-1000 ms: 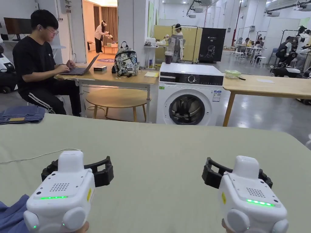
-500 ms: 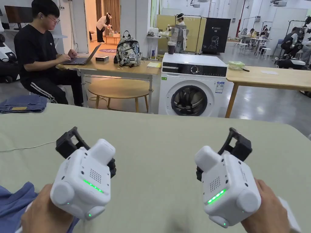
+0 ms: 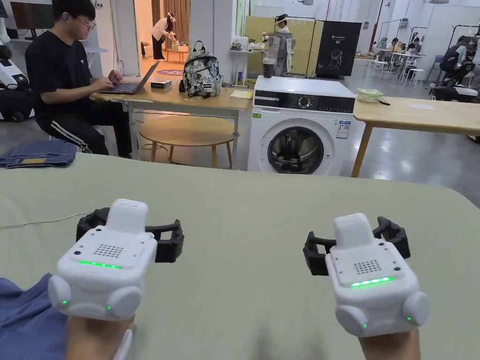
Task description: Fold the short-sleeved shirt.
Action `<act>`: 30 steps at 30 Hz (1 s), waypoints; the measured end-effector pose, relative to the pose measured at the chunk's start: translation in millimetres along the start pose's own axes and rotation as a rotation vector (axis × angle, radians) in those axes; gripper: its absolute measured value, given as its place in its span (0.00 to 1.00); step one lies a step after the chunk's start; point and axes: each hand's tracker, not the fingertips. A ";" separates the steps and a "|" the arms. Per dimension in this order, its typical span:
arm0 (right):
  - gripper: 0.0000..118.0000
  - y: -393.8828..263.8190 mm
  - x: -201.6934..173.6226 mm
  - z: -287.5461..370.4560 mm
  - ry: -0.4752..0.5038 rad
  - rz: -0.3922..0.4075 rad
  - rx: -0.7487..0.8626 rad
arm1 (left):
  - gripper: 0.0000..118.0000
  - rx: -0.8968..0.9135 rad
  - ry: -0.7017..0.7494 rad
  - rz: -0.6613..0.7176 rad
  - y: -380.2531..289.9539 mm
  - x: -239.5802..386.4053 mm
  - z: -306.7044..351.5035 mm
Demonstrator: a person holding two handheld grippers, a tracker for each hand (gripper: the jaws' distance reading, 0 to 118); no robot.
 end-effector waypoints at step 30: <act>0.75 -5.3 -4.8 12.3 -0.033 -0.238 0.002 | 0.41 0.064 0.038 -0.048 -6.1 10.2 -6.4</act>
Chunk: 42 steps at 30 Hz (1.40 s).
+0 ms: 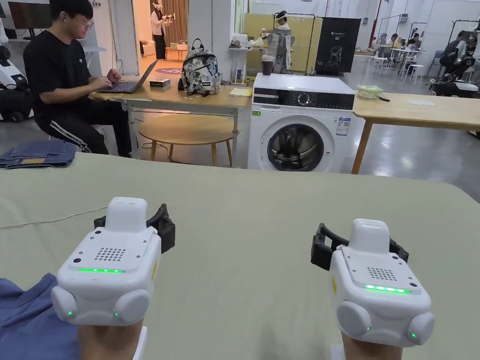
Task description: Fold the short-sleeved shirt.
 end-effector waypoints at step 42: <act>0.00 3.2 -36.5 -4.4 0.064 0.033 -0.028 | 0.00 -0.164 0.084 -0.012 -6.8 -69.2 6.3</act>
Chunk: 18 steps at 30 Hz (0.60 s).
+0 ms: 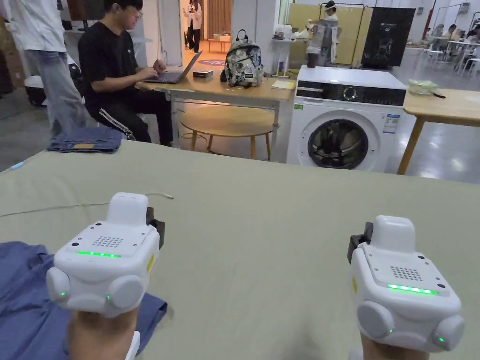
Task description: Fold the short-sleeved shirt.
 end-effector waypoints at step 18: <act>0.00 -29.5 -94.0 -11.9 0.198 0.080 -0.109 | 0.00 -0.689 0.094 0.149 -83.3 -238.1 -28.5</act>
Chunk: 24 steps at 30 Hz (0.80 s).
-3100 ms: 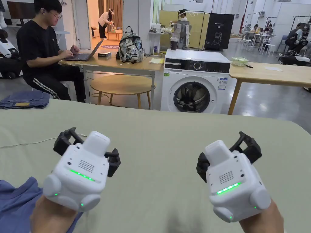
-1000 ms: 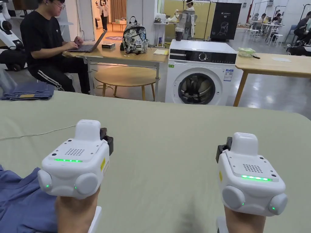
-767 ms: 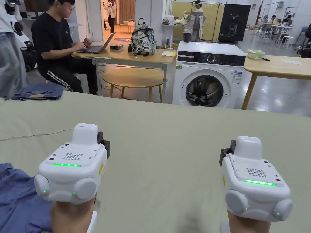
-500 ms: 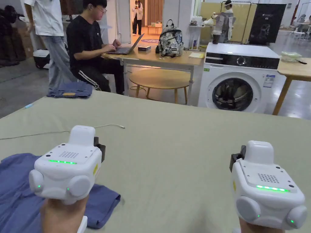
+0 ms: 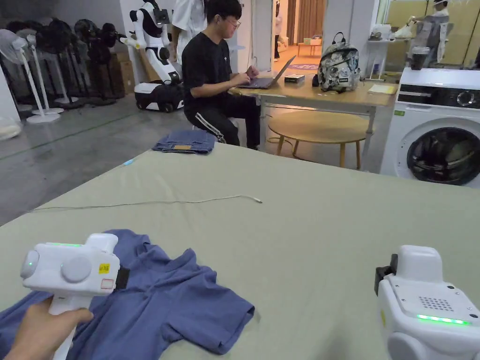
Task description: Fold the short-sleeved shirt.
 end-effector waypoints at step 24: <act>0.00 -30.3 -4.2 -21.6 -0.004 0.051 -0.123 | 0.01 -0.151 0.057 -0.009 -27.7 -27.9 -83.4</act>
